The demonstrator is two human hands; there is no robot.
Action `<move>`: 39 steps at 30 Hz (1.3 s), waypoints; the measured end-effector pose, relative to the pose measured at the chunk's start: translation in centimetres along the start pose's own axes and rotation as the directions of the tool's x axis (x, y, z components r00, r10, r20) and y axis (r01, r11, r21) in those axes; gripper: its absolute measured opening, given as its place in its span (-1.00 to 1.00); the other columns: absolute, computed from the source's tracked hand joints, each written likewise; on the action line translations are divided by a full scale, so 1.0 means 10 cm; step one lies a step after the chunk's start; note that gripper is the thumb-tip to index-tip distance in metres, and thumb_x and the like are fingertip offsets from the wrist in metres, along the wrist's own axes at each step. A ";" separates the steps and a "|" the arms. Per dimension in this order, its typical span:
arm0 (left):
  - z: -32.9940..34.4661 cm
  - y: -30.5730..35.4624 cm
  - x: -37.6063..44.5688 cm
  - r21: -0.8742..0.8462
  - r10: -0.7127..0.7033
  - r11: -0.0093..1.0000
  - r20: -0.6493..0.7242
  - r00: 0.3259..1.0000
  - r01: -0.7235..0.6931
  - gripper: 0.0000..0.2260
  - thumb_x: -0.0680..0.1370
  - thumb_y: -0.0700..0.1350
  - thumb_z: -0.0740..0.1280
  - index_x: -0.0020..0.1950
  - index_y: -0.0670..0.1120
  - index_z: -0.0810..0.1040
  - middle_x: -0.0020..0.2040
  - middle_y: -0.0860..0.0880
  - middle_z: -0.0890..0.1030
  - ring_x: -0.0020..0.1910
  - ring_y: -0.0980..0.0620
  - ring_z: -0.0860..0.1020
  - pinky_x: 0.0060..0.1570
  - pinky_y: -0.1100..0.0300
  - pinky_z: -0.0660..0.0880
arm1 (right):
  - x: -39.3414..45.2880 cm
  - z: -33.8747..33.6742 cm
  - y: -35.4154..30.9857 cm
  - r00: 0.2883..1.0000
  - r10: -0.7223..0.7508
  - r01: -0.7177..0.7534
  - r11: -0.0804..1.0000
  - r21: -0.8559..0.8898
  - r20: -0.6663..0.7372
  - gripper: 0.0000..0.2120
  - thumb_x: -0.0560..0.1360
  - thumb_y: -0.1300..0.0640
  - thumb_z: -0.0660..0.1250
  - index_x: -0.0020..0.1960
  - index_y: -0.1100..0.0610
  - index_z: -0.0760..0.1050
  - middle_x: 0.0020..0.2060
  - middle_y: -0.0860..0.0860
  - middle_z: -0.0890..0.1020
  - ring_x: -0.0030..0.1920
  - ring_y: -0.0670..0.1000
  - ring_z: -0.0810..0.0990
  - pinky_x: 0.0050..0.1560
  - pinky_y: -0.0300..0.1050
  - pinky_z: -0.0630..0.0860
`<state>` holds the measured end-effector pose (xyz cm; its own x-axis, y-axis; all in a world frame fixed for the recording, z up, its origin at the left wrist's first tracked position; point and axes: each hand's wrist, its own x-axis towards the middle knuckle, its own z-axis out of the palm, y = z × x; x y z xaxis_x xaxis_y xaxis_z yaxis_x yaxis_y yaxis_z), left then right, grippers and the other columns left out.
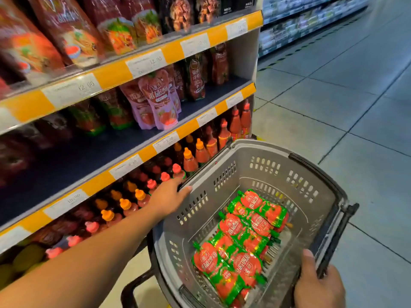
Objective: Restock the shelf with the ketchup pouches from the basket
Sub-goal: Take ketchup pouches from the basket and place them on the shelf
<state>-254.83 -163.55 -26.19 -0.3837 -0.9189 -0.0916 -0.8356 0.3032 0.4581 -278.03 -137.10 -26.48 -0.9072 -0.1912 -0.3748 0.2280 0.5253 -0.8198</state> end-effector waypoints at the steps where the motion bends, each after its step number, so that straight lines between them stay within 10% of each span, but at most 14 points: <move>1: -0.03 -0.03 -0.03 0.003 -0.014 1.000 -0.017 1.000 0.014 -0.55 0.65 0.21 0.26 0.39 -0.06 0.54 0.17 -0.14 0.67 0.15 -0.20 0.61 -0.01 0.02 0.50 | -0.03 -0.01 0.04 1.000 -0.016 0.015 0.999 0.028 0.014 -0.59 0.64 0.00 0.39 -0.13 0.36 0.48 -0.32 0.29 0.47 -0.27 0.25 0.43 -0.23 0.08 0.31; 5: -0.07 -0.07 -0.11 0.002 -0.014 1.000 -0.016 1.000 0.014 -0.65 0.67 0.18 0.26 0.02 -0.12 0.54 -0.23 -0.06 0.52 -0.16 -0.20 0.54 -0.30 0.04 0.26 | -0.15 -0.04 0.07 0.997 -0.022 0.019 0.999 0.047 0.080 -0.61 0.65 -0.06 0.35 -0.08 0.28 0.48 -0.29 0.15 0.48 -0.18 0.23 0.44 -0.11 0.04 0.31; 9: -0.05 -0.05 -0.07 0.012 0.046 0.999 -0.020 0.999 -0.046 -0.57 0.69 0.10 0.27 0.33 -0.24 0.53 0.16 -0.26 0.63 0.14 -0.29 0.57 -0.08 -0.06 0.40 | -0.28 -0.08 0.14 0.998 -0.033 0.027 0.996 0.089 0.058 -0.67 0.62 -0.03 0.40 0.01 0.25 0.44 -0.17 0.23 0.52 -0.14 0.18 0.41 -0.03 -0.01 0.33; 16: -0.12 -0.19 -0.06 0.025 0.148 0.988 0.087 0.985 -0.151 -0.71 0.69 0.10 0.25 0.00 -0.12 0.47 -0.22 -0.02 0.46 -0.20 -0.10 0.46 -0.28 0.01 0.21 | -0.46 -0.36 0.16 0.967 0.046 0.003 0.981 -0.193 0.249 -0.58 0.53 -0.07 0.51 0.13 0.15 0.40 -0.12 0.13 0.55 -0.15 0.14 0.54 -0.03 0.09 0.47; 21: -0.09 -0.29 -0.10 -0.002 0.125 0.992 0.091 0.988 -0.126 -0.75 0.68 0.12 0.25 -0.04 -0.03 0.43 -0.21 -0.07 0.53 -0.20 -0.12 0.53 -0.26 0.01 0.30 | -0.38 -0.59 -0.29 0.925 -0.364 0.379 0.905 -0.191 0.110 -0.49 0.48 0.18 0.56 0.23 -0.18 0.38 0.06 -0.01 0.60 0.05 0.12 0.63 0.09 0.14 0.55; 24: -0.07 -0.23 -0.13 0.031 0.181 0.983 -0.011 0.983 -0.181 -0.72 0.66 0.05 0.32 0.30 -0.05 0.45 0.12 -0.07 0.57 0.11 -0.19 0.56 -0.07 0.02 0.41 | -0.40 -0.15 -0.62 0.759 -0.520 0.607 0.782 -0.138 0.391 -0.73 0.51 0.13 0.49 0.11 -0.12 0.51 -0.15 -0.12 0.66 -0.15 -0.13 0.63 -0.09 -0.03 0.56; 29: -0.10 -0.03 -0.14 0.076 0.429 0.903 -0.074 0.901 -0.423 -0.64 0.60 -0.02 0.40 0.36 -0.06 0.43 0.23 -0.06 0.45 0.19 -0.08 0.46 0.14 -0.01 0.44 | -0.18 1.25 -0.43 0.537 -0.226 0.772 0.521 -0.365 0.813 -0.82 0.49 0.08 0.41 0.09 -0.04 0.55 -0.15 -0.04 0.66 -0.09 0.08 0.65 -0.04 0.01 0.61; 39: 0.07 -0.21 -0.20 0.158 0.357 0.922 0.006 0.934 -0.354 -0.41 0.61 0.12 0.33 0.58 0.05 0.19 0.35 -0.02 0.40 0.27 -0.16 0.51 -0.04 -0.13 0.57 | 0.04 2.15 0.32 0.372 0.142 0.926 0.012 -0.378 0.917 -0.45 0.57 0.30 0.36 0.54 0.13 0.39 0.46 0.18 0.50 0.43 0.26 0.51 0.39 0.14 0.52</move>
<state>-252.59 -162.19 -27.55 -0.6594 -0.7483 0.0729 -0.6966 0.6446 0.3150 -270.11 -153.28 -38.59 0.0187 -0.7574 -0.6527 -0.9708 0.1423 -0.1930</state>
